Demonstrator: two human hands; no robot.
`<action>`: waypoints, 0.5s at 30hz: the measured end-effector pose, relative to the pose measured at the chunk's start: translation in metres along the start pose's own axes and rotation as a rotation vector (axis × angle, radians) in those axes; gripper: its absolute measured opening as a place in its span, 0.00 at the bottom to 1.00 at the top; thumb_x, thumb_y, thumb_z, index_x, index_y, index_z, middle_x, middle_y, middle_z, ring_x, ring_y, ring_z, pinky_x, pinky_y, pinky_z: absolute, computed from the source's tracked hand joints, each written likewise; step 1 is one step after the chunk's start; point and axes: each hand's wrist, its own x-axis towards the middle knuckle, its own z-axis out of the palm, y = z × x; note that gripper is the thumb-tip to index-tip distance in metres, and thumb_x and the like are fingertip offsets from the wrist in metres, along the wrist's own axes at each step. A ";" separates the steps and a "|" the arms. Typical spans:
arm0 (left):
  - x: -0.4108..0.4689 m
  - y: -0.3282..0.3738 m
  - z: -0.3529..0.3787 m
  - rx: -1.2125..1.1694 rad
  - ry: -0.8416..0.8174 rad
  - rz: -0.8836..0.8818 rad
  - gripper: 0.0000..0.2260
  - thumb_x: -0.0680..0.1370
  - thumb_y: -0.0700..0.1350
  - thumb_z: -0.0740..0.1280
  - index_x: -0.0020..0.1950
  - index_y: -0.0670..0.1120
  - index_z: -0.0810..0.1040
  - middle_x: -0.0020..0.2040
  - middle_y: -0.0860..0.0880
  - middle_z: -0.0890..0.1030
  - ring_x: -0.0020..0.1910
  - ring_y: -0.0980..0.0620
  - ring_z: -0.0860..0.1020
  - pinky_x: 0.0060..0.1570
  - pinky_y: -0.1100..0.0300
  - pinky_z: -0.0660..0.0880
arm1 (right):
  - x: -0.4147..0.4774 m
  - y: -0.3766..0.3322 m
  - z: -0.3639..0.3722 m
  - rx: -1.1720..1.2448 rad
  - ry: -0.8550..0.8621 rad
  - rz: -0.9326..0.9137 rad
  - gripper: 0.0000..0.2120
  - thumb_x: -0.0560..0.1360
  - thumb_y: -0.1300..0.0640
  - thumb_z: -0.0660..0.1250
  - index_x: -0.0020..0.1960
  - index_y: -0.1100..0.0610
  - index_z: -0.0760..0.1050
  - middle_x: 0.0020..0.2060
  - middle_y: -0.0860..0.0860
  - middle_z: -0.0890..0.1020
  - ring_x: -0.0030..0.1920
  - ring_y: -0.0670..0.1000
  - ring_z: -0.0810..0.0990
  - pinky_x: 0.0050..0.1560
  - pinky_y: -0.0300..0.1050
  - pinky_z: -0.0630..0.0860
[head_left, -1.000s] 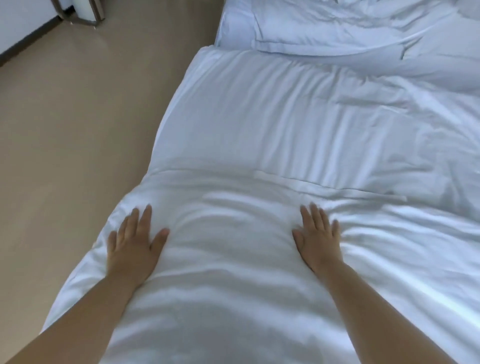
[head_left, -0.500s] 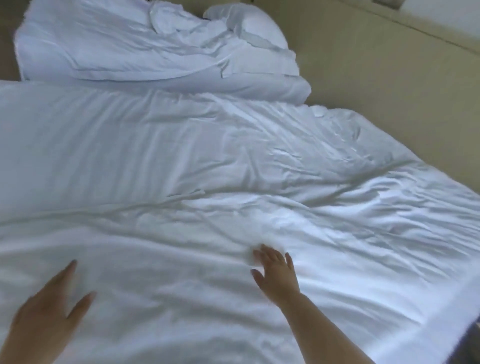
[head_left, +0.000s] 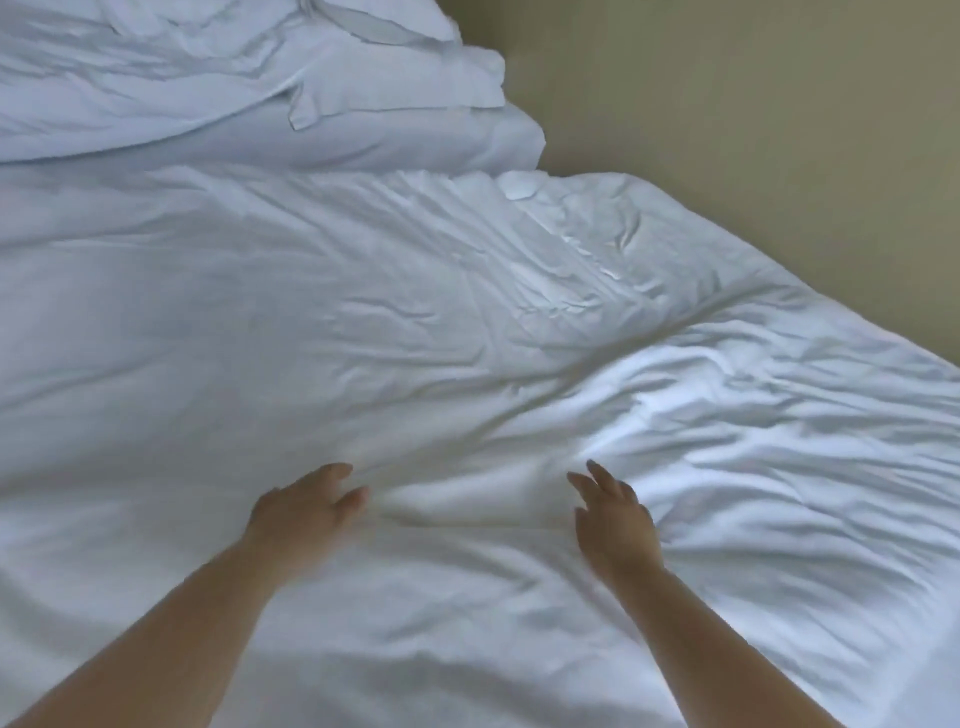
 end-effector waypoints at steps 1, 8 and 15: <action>0.013 0.009 0.014 -0.006 -0.090 -0.061 0.23 0.80 0.56 0.54 0.73 0.50 0.58 0.71 0.50 0.66 0.63 0.52 0.72 0.64 0.62 0.62 | 0.020 0.011 -0.001 -0.029 -0.024 0.013 0.25 0.80 0.60 0.52 0.74 0.47 0.52 0.76 0.46 0.49 0.73 0.51 0.55 0.67 0.45 0.61; 0.035 0.014 0.080 0.300 0.027 -0.034 0.21 0.72 0.59 0.62 0.61 0.49 0.76 0.56 0.47 0.79 0.53 0.47 0.79 0.51 0.54 0.73 | 0.120 0.019 0.042 -0.235 -0.164 -0.123 0.36 0.77 0.64 0.53 0.75 0.47 0.35 0.75 0.49 0.40 0.75 0.55 0.41 0.70 0.64 0.46; 0.060 0.027 0.078 0.198 0.049 -0.012 0.04 0.75 0.54 0.61 0.44 0.56 0.73 0.45 0.51 0.78 0.52 0.47 0.77 0.42 0.59 0.61 | 0.158 0.026 0.031 -0.293 -0.238 -0.206 0.20 0.76 0.61 0.58 0.68 0.52 0.64 0.63 0.52 0.70 0.66 0.54 0.65 0.63 0.53 0.64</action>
